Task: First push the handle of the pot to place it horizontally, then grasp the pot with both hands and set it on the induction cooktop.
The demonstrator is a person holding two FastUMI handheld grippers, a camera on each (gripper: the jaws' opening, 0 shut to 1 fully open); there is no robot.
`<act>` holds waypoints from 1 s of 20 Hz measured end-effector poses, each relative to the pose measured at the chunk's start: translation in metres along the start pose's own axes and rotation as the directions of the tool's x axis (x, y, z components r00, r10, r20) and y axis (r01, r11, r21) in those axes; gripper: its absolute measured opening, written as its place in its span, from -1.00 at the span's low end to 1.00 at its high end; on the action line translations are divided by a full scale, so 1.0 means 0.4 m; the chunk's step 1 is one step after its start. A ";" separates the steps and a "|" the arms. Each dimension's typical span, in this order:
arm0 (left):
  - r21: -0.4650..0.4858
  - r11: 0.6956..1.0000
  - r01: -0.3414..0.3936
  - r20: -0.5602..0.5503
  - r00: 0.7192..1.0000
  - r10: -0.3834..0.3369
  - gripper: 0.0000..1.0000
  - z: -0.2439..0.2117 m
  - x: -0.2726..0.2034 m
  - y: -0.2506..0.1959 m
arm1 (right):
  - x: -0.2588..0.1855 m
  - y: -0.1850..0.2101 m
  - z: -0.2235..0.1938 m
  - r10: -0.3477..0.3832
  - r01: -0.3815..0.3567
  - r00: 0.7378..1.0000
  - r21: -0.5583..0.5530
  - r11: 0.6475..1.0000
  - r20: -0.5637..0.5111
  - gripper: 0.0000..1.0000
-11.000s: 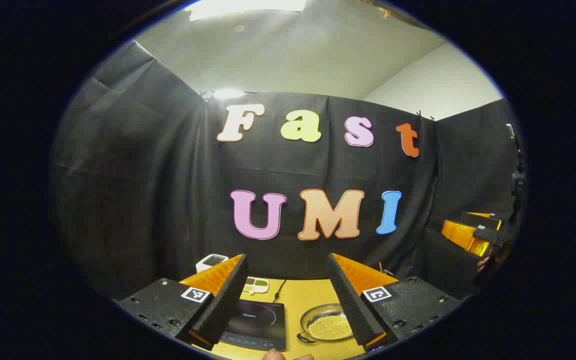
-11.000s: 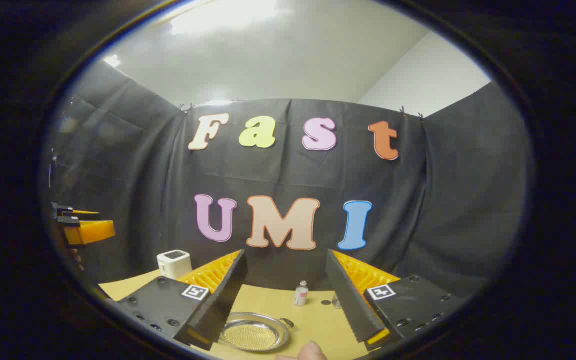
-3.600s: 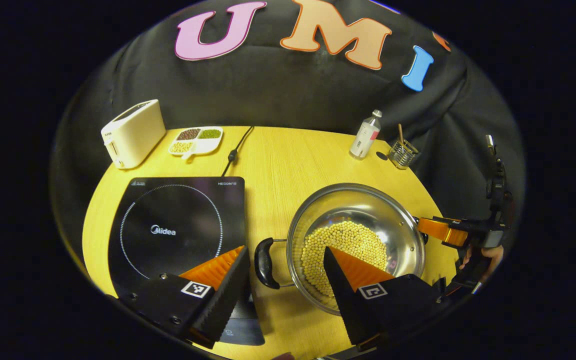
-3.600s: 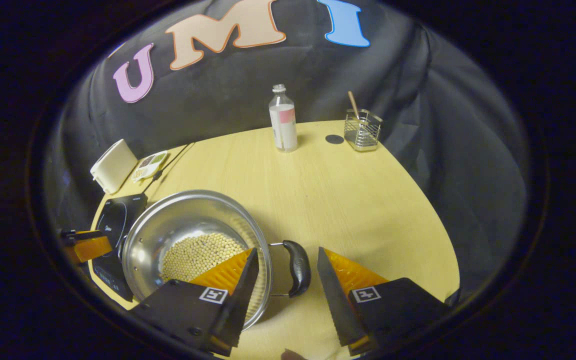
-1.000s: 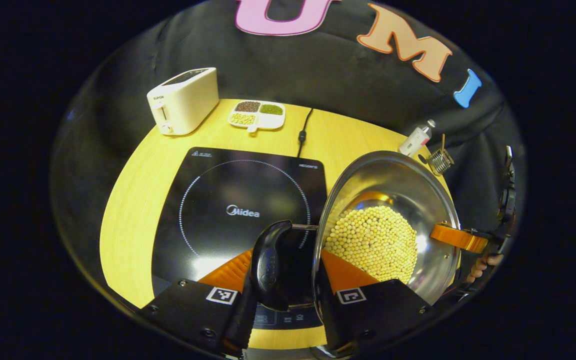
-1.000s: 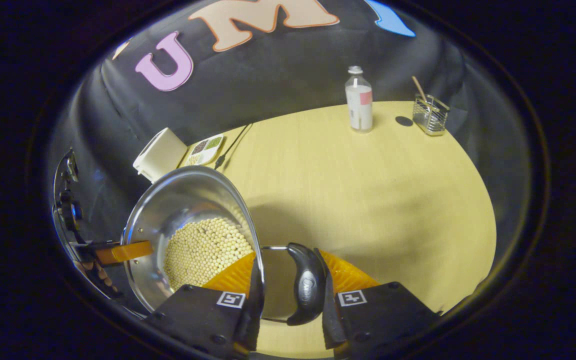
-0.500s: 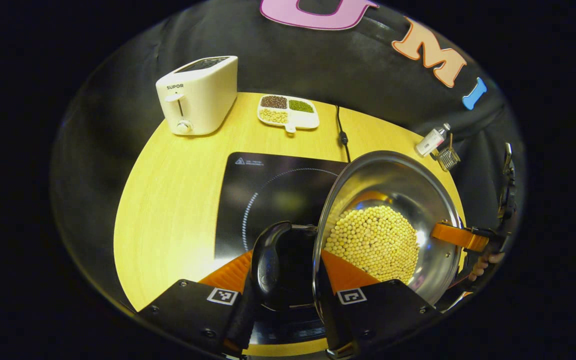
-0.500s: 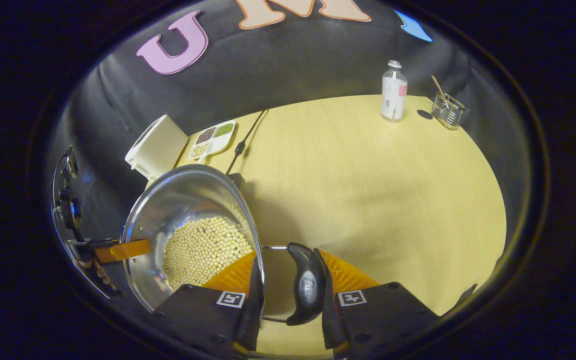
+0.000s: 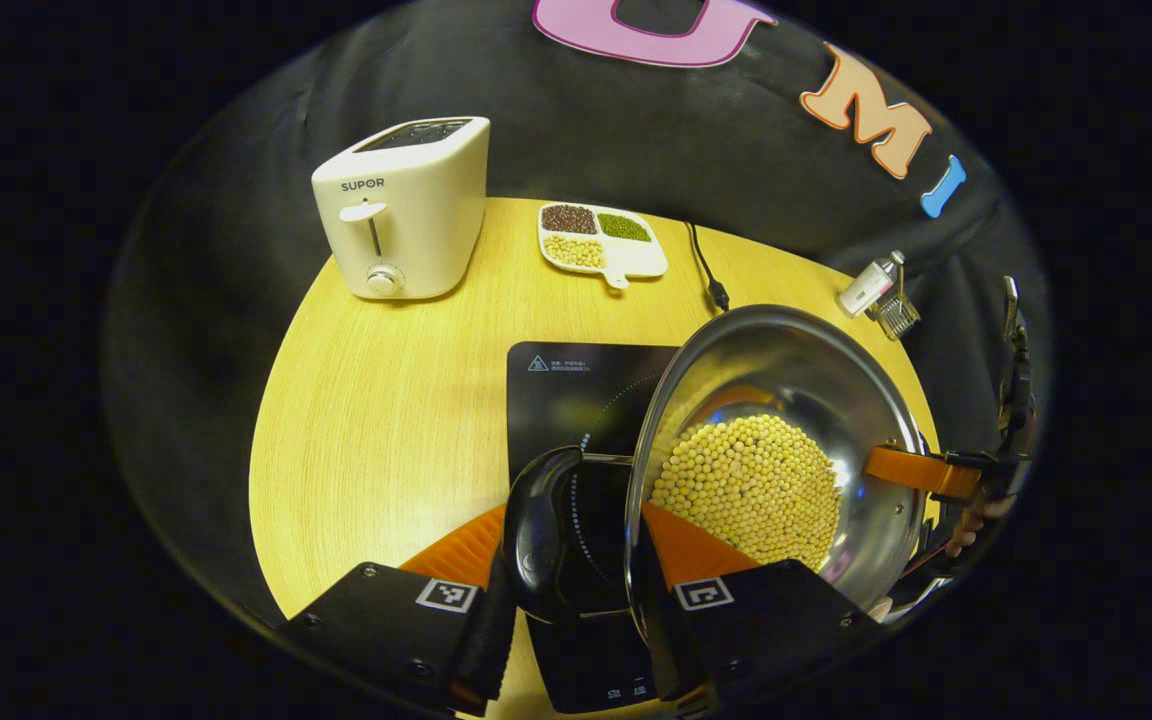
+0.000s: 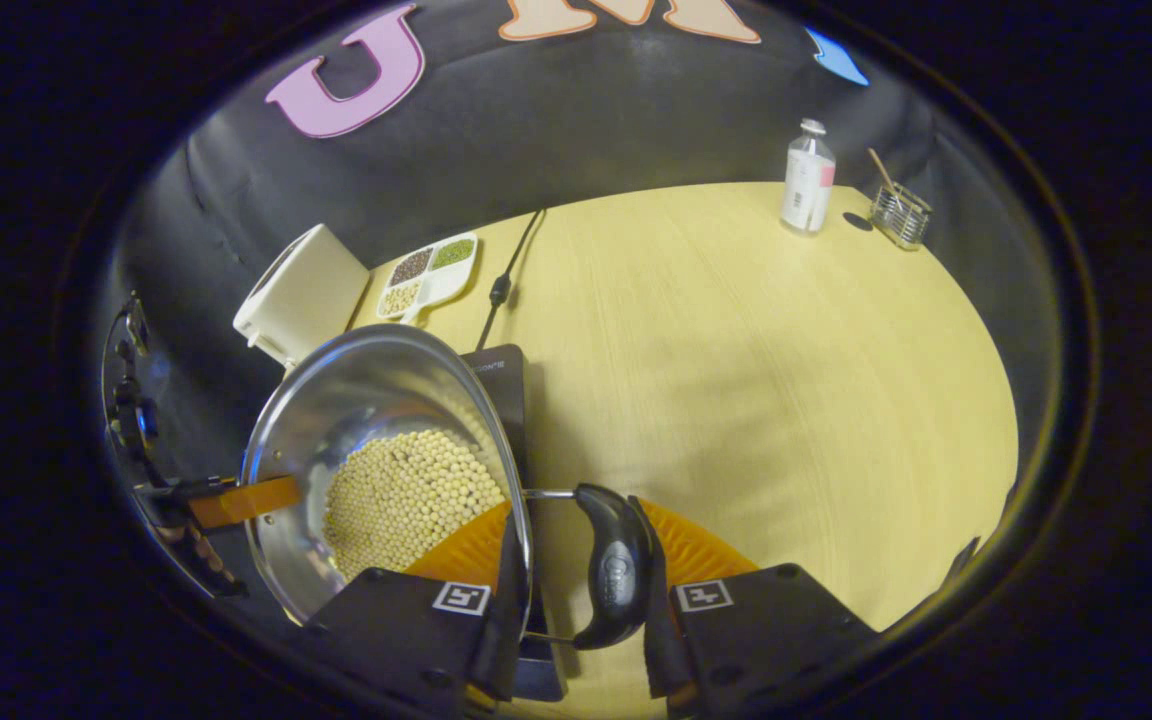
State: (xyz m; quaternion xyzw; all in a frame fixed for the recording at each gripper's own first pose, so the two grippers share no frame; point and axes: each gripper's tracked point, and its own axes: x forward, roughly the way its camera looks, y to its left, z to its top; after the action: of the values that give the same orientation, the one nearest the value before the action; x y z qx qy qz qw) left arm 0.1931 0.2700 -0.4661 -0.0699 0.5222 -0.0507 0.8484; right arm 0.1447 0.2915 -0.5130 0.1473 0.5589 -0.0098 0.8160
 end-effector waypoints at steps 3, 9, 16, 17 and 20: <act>-0.005 1.000 0.003 0.017 1.000 -0.003 0.14 0.009 -0.001 0.018 | 0.006 0.020 0.012 0.000 0.000 1.000 -0.016 1.000 0.011 -0.06; 0.024 1.000 -0.015 0.063 0.998 0.013 0.16 0.035 0.002 0.044 | 0.033 0.045 0.013 0.020 -0.020 1.000 -0.004 1.000 0.006 -0.05; 0.006 1.000 -0.003 0.075 0.997 0.002 0.24 0.021 -0.008 0.038 | 0.026 0.032 0.002 -0.007 0.007 0.999 -0.010 1.000 0.039 0.11; 0.001 1.000 -0.009 0.075 0.997 0.009 0.24 0.018 -0.010 0.037 | 0.024 0.031 -0.004 -0.016 0.016 0.999 -0.004 1.000 0.039 0.12; -0.003 0.999 -0.052 0.086 0.995 0.052 0.46 0.020 -0.011 0.043 | 0.015 0.045 0.029 -0.006 0.005 0.996 0.018 1.000 0.087 0.32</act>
State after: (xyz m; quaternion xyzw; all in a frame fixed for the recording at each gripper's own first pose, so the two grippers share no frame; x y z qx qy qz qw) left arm 0.1984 0.2880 -0.4616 -0.0588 0.4868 -0.0253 0.8712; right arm 0.1609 0.3067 -0.5104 0.1524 0.5231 -0.0233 0.8382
